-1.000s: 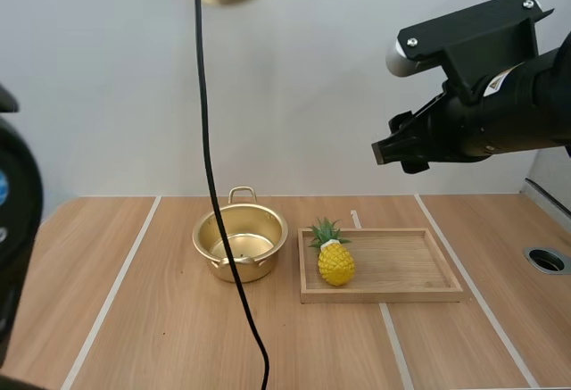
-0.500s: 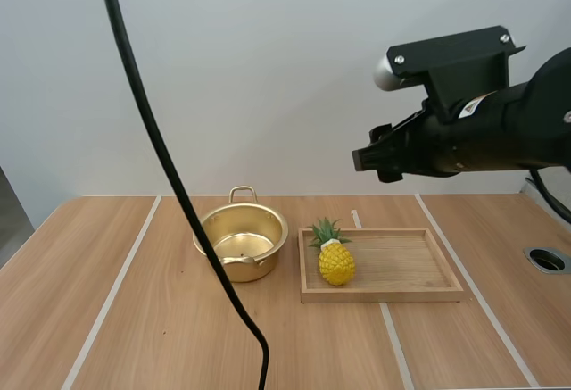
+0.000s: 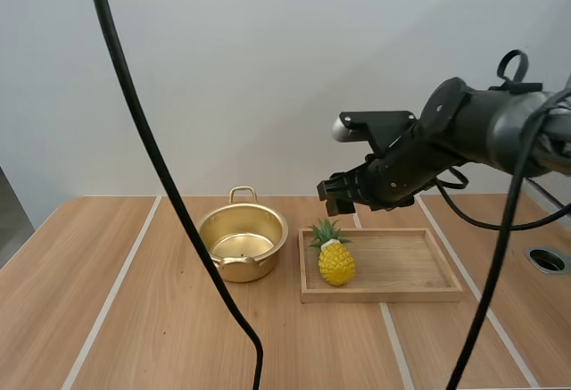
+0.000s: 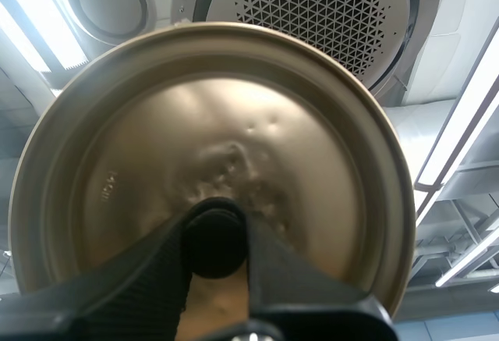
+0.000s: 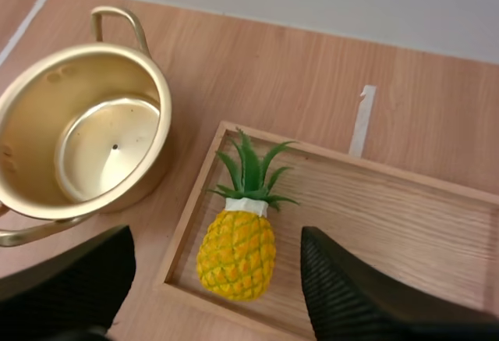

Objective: Open the pot, put the pineapple inside, and close it

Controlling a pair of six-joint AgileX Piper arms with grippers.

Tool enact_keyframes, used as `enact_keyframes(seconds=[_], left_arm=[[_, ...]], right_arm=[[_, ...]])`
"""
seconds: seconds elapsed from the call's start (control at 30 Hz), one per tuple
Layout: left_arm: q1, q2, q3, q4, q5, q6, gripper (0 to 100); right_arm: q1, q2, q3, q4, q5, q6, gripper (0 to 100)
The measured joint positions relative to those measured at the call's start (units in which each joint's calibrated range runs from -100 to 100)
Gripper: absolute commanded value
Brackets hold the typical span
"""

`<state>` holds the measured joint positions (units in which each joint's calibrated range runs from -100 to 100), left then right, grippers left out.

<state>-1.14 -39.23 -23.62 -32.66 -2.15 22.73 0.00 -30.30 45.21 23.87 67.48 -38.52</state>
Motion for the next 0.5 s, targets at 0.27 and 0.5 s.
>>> enact_keyframes(seconds=[0.27, 0.5], left_arm=[[0.00, 0.00, 0.00, 1.27, 2.80, 0.10, 0], [0.00, 0.00, 0.00, 1.61, 3.36, 0.10, 0]], right_arm=[[0.00, 12.44, -2.85, 0.87, 0.14, -1.77, 100], [0.11, 19.78, -2.96, 1.18, 0.34, -3.63, 100]])
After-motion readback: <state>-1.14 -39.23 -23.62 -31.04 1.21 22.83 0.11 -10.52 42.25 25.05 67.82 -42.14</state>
